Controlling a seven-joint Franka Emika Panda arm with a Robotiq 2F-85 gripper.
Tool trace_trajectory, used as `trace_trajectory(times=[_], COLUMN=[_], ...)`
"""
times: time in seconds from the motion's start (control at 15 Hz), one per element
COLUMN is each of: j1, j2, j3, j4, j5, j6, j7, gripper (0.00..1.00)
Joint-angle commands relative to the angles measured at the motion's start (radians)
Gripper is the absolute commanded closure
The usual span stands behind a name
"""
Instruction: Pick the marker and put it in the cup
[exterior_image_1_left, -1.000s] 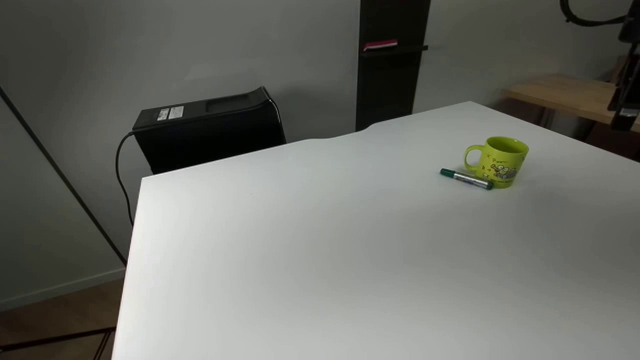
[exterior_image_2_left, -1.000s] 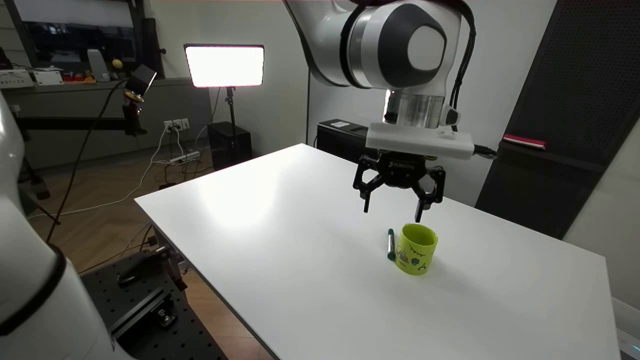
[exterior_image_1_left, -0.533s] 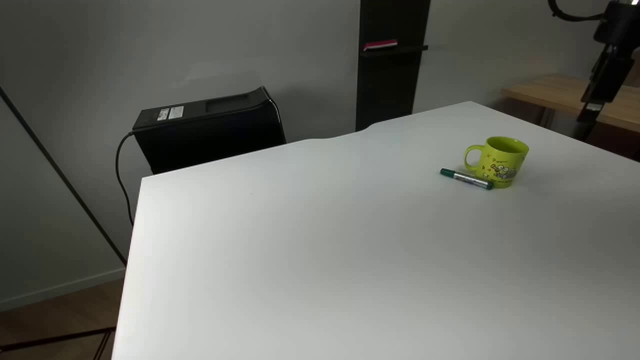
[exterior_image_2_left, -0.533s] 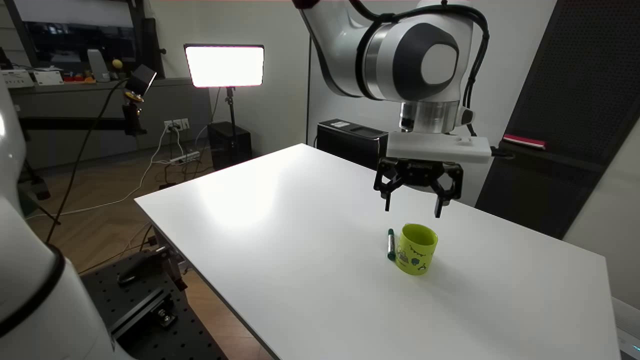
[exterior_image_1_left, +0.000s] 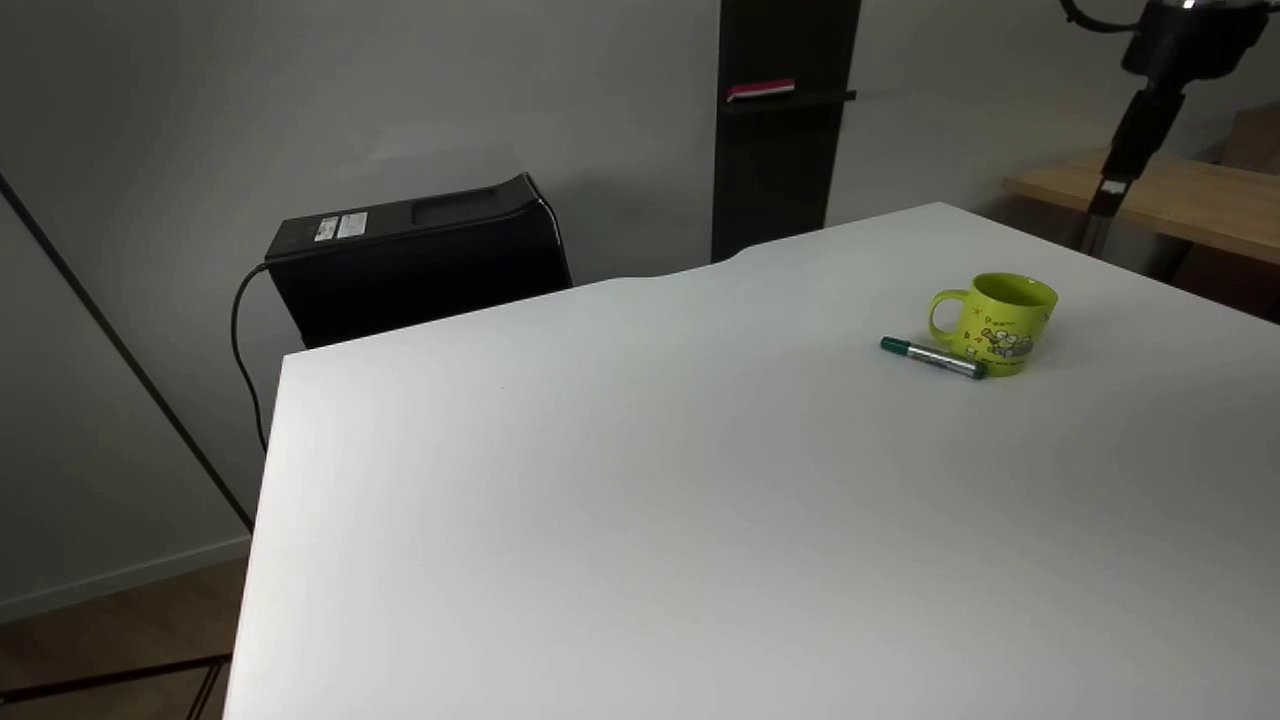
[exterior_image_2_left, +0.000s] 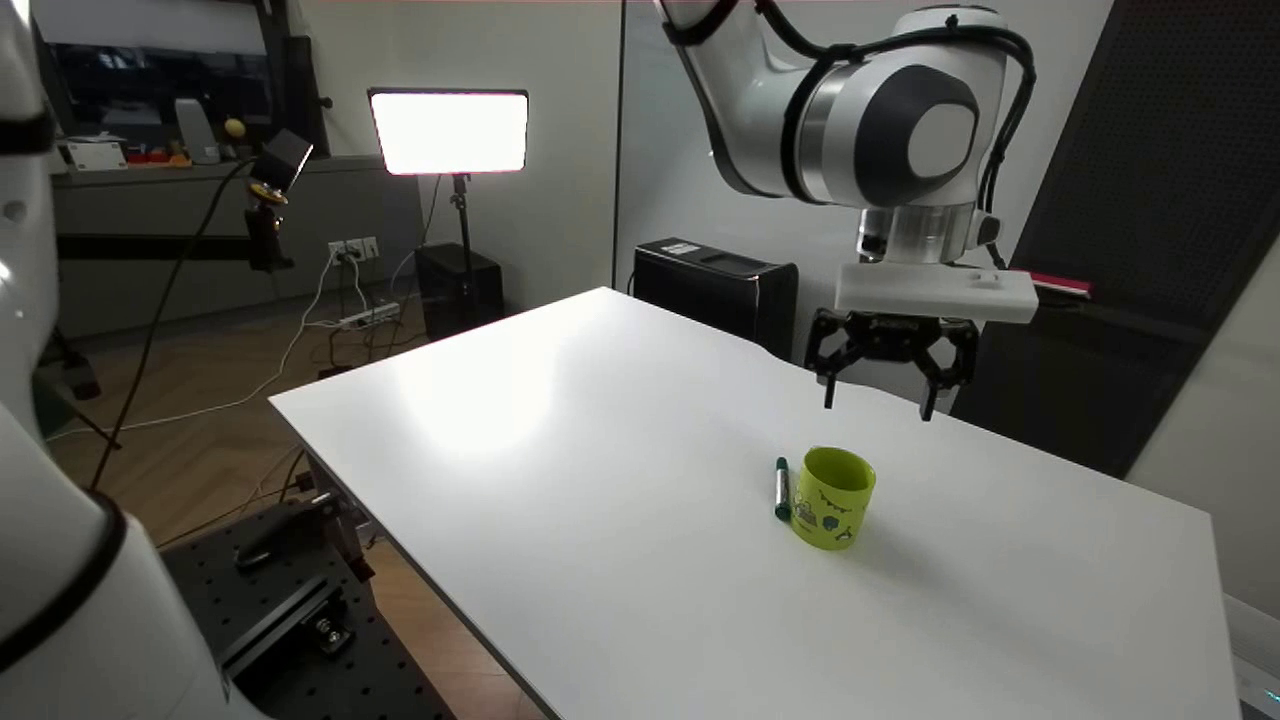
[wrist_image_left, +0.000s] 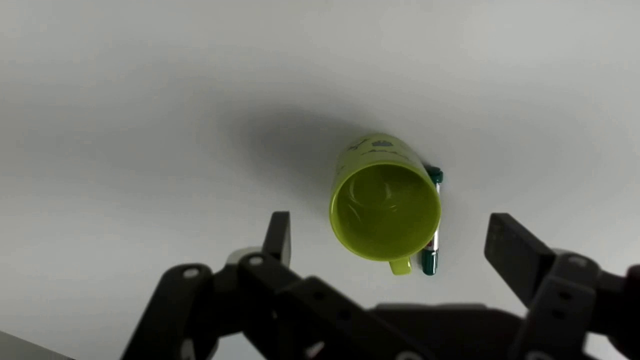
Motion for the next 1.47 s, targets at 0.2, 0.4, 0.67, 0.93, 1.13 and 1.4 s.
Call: trace_trajectory(times=[0.2, 0.4, 0.67, 0.93, 1.13, 1.4], j1=[-0.031, -0.029, -0.027, -0.021, -0.02, -0.015], j2=[0.15, 0.197, 0.239, 0.26, 0.264, 0.275], j3=[0.054, 0.077, 0.114, 0.142, 0.155, 0.157], j4=[0.227, 0.289, 0.335, 0.342, 0.33, 0.318], j5=[0.02, 0.016, 0.017, 0.015, 0.019, 0.017], j6=[-0.082, -0.101, -0.106, -0.099, -0.102, -0.111], j7=[-0.003, -0.007, -0.027, -0.043, -0.041, -0.027], gripper=[0.0, 0.0, 0.0, 0.0, 0.0, 0.0])
